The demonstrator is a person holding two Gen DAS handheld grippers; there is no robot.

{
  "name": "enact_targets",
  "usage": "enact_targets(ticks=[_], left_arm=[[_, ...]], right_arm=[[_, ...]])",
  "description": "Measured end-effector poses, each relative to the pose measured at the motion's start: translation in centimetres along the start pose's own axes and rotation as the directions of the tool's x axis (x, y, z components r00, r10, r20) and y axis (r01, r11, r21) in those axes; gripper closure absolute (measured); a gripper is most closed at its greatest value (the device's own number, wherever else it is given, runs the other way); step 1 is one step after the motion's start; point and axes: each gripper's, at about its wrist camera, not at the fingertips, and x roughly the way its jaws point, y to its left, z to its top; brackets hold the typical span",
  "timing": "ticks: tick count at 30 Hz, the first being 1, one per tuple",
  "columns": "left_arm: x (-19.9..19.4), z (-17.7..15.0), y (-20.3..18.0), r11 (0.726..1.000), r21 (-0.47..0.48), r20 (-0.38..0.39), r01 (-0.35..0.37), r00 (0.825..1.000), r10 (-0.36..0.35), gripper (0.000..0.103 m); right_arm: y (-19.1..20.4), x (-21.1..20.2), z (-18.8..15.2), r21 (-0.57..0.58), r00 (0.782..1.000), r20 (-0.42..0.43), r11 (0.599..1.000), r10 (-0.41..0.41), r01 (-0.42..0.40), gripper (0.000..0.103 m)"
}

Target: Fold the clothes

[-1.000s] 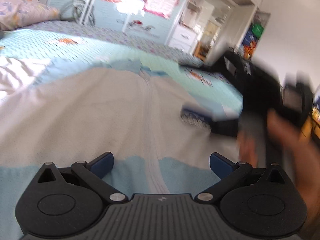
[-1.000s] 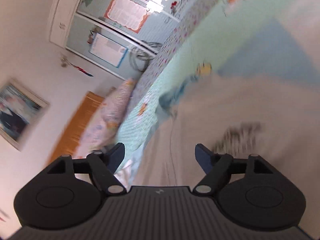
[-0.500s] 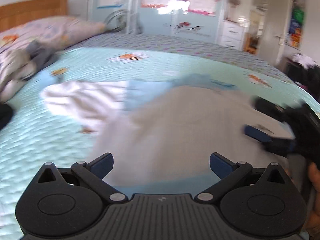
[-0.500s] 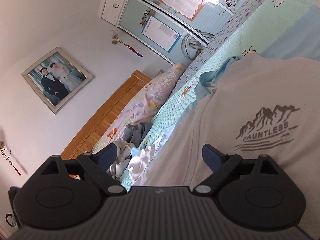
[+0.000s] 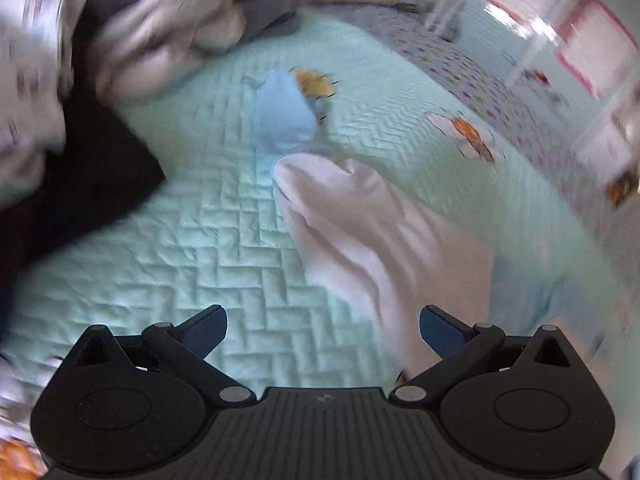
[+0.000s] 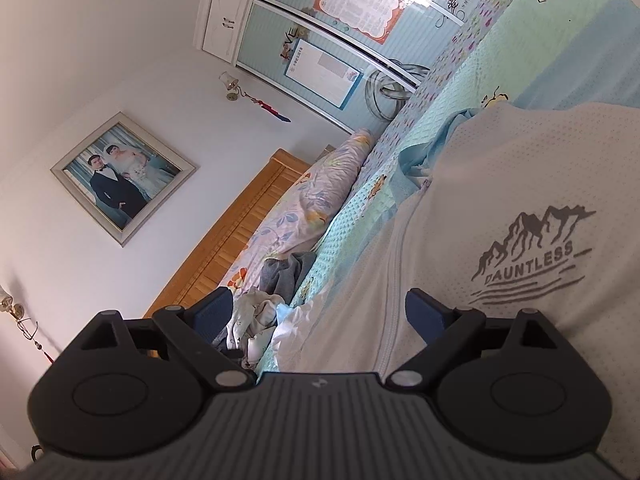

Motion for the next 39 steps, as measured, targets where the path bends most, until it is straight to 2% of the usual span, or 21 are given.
enact_targets(ticks=[7,8,10,13,17,23,25,28,30,32,33,35,36,39], left_arm=[[4.2,4.8,2.9,0.984,-0.161,0.080,-0.073,0.993,0.087,0.001],[4.7,5.5,3.4,0.980,-0.185,0.084,-0.067,0.993,0.084,0.001],[5.4,6.9,4.2,0.975,-0.218,0.089,-0.039,0.994,0.059,0.001],[6.2,8.3,5.3,0.961,-0.274,0.093,0.046,0.995,-0.021,0.001],[7.3,9.5,5.8,0.938,-0.307,0.103,0.158,0.986,-0.133,0.001],[9.6,10.0,5.0,0.934,-0.264,0.112,0.239,0.970,-0.216,0.001],[10.4,10.1,5.0,0.927,-0.245,0.132,0.282,0.957,-0.256,0.001],[11.0,10.0,4.4,0.939,-0.197,0.151,0.281,0.955,-0.254,0.005],[11.2,9.9,3.9,0.953,-0.152,0.159,0.261,0.958,-0.237,0.013],[11.3,9.7,3.4,0.965,-0.122,0.162,0.234,0.963,-0.214,0.034],[11.4,9.6,3.4,0.968,-0.123,0.163,0.220,0.966,-0.199,0.042],[11.3,9.5,3.4,0.976,-0.120,0.156,0.182,0.974,-0.163,0.081],[11.3,9.5,3.2,0.980,-0.110,0.150,0.164,0.978,-0.146,0.090],[10.4,9.2,1.5,0.996,0.003,0.179,0.087,0.980,-0.087,0.100]], right_arm=[[-0.2,-0.4,-0.4,0.009,1.000,0.005,1.000,0.011,-0.011,0.010],[-0.2,-0.4,-0.4,0.011,1.000,0.007,1.000,0.013,-0.013,0.010],[-0.3,-0.5,-0.4,0.015,1.000,0.010,1.000,0.016,-0.016,0.010],[-0.3,-0.6,-0.4,0.020,1.000,0.015,1.000,0.021,-0.021,0.010],[-0.5,-0.8,-0.5,0.028,0.999,0.022,0.999,0.027,-0.028,0.010],[-0.5,-0.8,-0.6,0.033,0.999,0.030,0.999,0.031,-0.032,0.010],[-0.4,-0.7,-0.8,0.035,0.999,0.033,0.999,0.029,-0.030,0.009],[-0.5,-0.8,-1.0,0.032,0.999,0.032,0.999,0.027,-0.028,0.009],[-0.6,-0.9,-0.9,0.031,0.999,0.030,0.999,0.027,-0.028,0.009],[-0.7,-1.0,-0.9,0.031,0.999,0.030,0.999,0.027,-0.028,0.009],[-0.7,-1.0,-0.9,0.031,0.999,0.030,0.999,0.028,-0.029,0.009],[-0.8,-1.1,-0.9,0.031,0.999,0.029,0.999,0.029,-0.030,0.009],[-0.8,-1.1,-0.9,0.030,0.999,0.029,0.999,0.029,-0.030,0.009],[-0.9,-1.1,-0.9,0.030,0.999,0.028,0.999,0.031,-0.032,0.009]])
